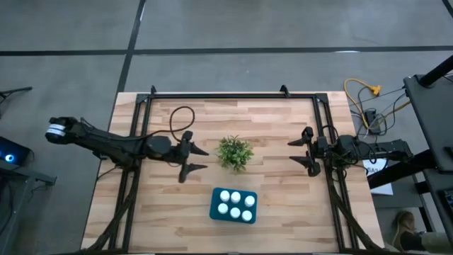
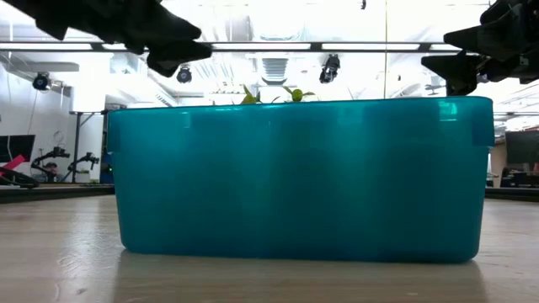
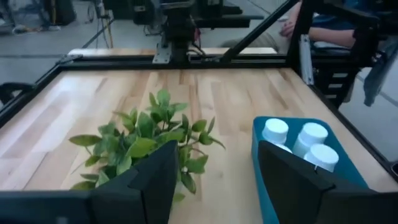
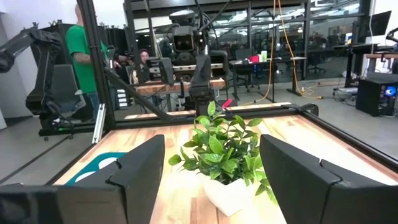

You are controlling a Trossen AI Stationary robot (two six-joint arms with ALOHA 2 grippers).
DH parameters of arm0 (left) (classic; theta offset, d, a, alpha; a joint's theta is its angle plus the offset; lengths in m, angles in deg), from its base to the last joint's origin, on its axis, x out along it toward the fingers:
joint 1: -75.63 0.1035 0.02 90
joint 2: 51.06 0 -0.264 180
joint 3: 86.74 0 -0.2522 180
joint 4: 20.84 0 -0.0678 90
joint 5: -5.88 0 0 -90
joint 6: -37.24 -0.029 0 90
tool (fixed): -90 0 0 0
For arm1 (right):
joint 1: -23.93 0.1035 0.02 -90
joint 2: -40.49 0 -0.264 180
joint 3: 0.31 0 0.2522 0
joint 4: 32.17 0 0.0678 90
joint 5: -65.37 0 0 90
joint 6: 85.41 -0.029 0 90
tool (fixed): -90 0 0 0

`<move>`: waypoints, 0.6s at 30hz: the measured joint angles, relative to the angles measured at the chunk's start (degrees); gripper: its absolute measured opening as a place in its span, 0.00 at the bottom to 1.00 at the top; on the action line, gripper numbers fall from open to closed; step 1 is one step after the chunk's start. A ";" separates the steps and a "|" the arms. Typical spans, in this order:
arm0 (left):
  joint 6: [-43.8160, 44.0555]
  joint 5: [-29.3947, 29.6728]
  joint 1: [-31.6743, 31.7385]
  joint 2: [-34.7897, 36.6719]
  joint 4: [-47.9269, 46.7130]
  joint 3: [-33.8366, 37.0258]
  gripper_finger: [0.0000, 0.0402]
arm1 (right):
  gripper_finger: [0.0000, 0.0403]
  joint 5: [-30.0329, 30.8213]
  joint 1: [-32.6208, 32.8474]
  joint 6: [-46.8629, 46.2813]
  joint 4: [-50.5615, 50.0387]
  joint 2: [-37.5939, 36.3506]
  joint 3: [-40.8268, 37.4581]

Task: Pick and place pill bottles into a basket
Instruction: Return to Home Position

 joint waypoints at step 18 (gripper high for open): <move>-4.33 -4.85 5.15 12.15 5.02 8.96 0.51 | 0.62 0.02 0.00 -0.01 -0.02 -0.02 0.00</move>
